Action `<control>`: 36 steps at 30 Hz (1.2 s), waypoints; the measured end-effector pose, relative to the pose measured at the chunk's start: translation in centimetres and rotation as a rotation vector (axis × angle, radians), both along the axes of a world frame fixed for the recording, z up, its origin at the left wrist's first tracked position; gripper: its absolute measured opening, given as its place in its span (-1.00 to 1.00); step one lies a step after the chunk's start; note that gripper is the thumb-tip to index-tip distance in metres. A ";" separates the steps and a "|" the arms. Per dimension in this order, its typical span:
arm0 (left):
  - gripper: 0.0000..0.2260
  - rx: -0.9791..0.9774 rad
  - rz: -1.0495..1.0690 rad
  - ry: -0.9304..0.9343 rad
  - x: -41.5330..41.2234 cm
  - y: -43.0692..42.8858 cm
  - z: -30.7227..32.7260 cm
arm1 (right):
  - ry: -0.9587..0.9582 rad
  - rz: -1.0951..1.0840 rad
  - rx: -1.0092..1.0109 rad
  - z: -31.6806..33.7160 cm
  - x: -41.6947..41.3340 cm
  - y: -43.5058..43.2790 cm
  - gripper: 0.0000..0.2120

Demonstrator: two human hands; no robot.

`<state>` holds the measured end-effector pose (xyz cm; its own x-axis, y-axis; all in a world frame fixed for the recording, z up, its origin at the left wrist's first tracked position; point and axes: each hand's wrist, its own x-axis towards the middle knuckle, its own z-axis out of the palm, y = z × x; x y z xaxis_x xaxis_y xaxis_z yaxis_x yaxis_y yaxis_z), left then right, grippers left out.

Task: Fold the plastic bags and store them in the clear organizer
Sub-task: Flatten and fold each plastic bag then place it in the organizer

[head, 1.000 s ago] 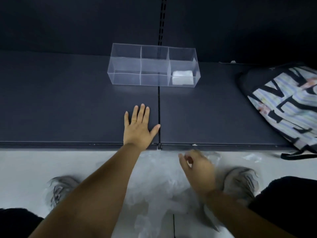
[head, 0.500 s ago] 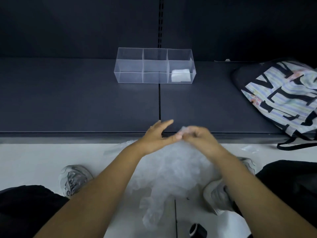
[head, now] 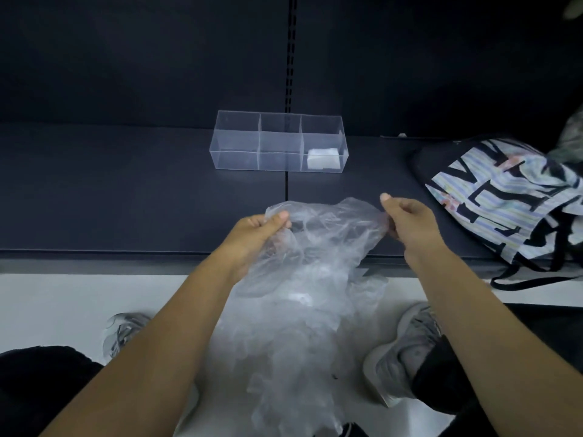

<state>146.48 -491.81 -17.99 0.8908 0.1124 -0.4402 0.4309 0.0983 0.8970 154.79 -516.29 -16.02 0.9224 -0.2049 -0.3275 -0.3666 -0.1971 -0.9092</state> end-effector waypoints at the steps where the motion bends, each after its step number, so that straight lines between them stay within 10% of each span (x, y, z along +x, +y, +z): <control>1: -0.78 -0.019 0.035 -0.005 0.0 -0.1 0.0 | -0.087 -0.039 -0.088 0.0 -0.5 0.1 -0.67; 5: -0.80 -0.131 0.138 0.036 0.2 -0.7 0.1 | -0.363 0.251 -0.218 0.9 -4.0 2.6 -0.38; 10: -0.64 -0.357 0.191 0.236 -0.1 -0.8 0.4 | -0.107 0.558 -0.198 -2.2 -7.6 5.2 0.09; 18: -0.64 -0.260 0.152 0.325 -0.1 -0.2 -1.5 | -0.131 0.294 0.056 -3.6 -7.0 5.1 -0.84; 29: -0.84 -0.462 0.405 0.334 -1.0 4.9 -2.0 | -0.046 -0.002 0.473 -1.5 -2.5 -0.5 -0.81; 36: -0.78 -0.214 0.527 0.413 -1.3 7.8 -2.4 | -0.180 -0.152 0.238 0.1 -0.6 0.8 -0.67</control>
<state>145.14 -484.03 -20.36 0.4964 0.3561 -0.7917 0.5786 0.5441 0.6075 154.15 -515.46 -15.96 0.9345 -0.2821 -0.2169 -0.2044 0.0732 -0.9761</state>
